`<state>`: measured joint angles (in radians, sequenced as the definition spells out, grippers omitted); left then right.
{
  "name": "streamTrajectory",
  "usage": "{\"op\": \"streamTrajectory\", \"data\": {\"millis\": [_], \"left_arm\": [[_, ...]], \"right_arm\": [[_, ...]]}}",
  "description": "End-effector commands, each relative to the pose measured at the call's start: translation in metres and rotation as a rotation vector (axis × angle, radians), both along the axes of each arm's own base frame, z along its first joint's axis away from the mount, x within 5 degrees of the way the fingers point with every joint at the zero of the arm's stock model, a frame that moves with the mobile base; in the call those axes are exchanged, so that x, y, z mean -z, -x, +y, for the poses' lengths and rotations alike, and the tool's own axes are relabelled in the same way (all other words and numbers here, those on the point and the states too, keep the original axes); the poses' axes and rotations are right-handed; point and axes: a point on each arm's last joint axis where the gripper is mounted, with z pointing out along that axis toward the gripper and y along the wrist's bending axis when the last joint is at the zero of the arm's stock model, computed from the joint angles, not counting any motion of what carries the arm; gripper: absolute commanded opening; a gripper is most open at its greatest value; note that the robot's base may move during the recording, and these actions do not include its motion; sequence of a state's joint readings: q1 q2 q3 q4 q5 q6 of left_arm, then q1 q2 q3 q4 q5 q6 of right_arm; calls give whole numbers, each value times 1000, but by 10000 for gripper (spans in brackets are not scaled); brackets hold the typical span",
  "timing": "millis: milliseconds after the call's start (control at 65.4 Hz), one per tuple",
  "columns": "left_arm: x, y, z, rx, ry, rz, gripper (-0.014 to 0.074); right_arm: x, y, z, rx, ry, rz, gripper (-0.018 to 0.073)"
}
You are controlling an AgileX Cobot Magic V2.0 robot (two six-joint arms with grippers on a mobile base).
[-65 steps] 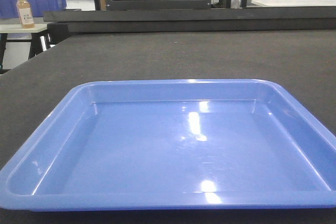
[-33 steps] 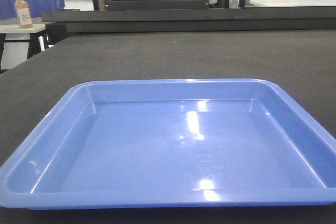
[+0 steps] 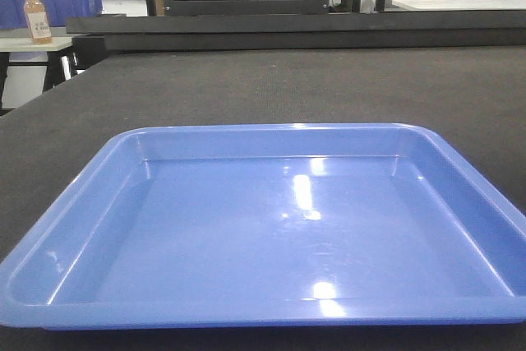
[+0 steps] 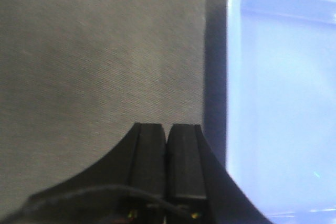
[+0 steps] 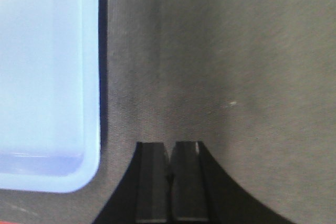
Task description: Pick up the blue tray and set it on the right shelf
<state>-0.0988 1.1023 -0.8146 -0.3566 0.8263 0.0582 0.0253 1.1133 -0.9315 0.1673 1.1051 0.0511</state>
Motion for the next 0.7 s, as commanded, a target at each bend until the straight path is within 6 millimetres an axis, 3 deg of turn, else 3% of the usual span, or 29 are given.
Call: {"op": "streamTrajectory", "data": {"millis": [0, 245, 367, 520, 688], "left_arm": [[-8, -13, -13, -2, 71, 2, -42], [7, -26, -58, -24, -93, 61, -42], [10, -31, -84, 48, -133, 70, -41], [18, -42, -97, 47, -125, 167, -42], [22, -51, -103, 47, -127, 207, -49]], "right_arm": [[-6, -18, 9, 39, -31, -83, 43], [27, -44, 48, 68, 2, 0, 43], [33, -49, 66, 23, 5, 34, 43], [33, -58, 82, -1, -2, 35, 43], [34, -69, 87, -3, 0, 38, 43]]}}
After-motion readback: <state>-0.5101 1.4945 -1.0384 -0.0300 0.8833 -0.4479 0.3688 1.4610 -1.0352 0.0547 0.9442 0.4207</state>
